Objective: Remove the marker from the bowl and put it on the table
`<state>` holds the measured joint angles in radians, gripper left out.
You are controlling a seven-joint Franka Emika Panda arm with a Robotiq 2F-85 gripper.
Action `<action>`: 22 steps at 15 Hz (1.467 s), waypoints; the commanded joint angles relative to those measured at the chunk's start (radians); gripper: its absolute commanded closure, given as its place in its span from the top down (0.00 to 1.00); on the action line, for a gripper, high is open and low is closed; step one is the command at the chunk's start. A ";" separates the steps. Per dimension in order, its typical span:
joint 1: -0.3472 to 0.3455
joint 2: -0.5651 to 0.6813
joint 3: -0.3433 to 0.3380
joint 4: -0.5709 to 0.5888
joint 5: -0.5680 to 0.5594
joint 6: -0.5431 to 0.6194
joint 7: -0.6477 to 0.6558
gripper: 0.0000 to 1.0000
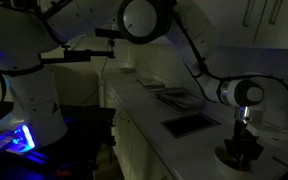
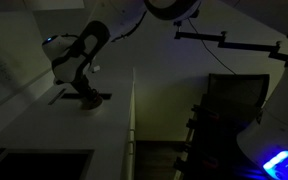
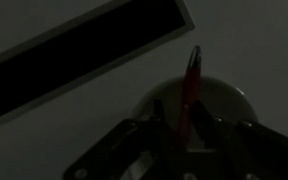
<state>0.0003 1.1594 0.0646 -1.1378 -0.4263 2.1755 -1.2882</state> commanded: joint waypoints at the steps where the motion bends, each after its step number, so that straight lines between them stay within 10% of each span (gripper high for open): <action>1: -0.004 -0.056 -0.022 -0.118 -0.025 0.094 -0.043 0.05; 14: 0.008 -0.269 -0.044 -0.412 -0.060 0.204 0.008 0.04; 22: -0.036 -0.397 0.054 -0.602 -0.037 0.282 -0.131 0.04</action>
<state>-0.0279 0.8068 0.0948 -1.6578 -0.4240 2.3802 -1.3328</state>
